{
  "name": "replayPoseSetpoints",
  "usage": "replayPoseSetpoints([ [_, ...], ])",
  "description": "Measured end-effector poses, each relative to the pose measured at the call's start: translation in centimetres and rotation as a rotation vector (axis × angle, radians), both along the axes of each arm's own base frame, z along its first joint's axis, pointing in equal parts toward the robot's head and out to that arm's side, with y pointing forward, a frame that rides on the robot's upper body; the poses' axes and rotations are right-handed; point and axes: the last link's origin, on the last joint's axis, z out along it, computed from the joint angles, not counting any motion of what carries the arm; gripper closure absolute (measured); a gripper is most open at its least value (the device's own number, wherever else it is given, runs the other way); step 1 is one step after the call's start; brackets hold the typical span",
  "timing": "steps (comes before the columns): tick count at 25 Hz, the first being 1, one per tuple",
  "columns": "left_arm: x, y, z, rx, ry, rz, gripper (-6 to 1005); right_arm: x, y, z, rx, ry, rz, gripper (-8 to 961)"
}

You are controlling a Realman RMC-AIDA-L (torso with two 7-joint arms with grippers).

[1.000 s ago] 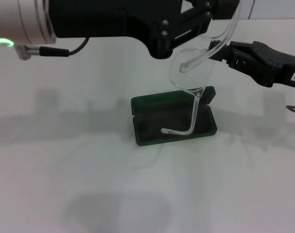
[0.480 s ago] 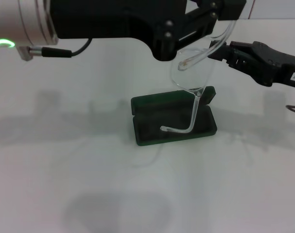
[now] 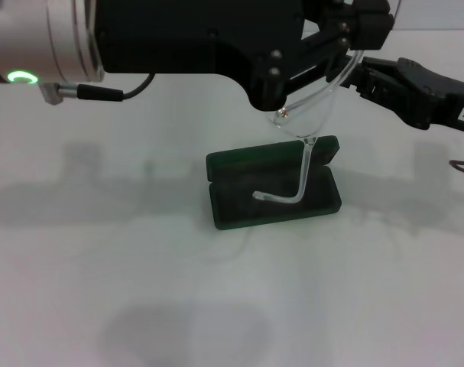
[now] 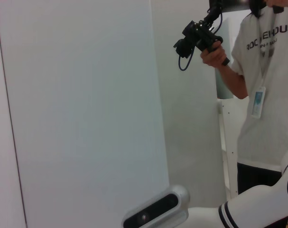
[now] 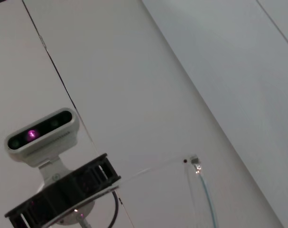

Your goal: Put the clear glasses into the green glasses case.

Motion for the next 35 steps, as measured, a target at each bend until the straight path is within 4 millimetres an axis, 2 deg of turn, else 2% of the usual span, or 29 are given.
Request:
replayPoseSetpoints([
  [23, -1.6, 1.2, -1.4, -0.032, -0.005, 0.044, 951, -0.2, -0.4, 0.1, -0.012, 0.035, 0.015, 898],
  [35, -0.9, 1.2, -1.0, -0.039, -0.041, 0.029, 950, 0.1, -0.2, -0.3, 0.019, 0.021, 0.002, 898],
])
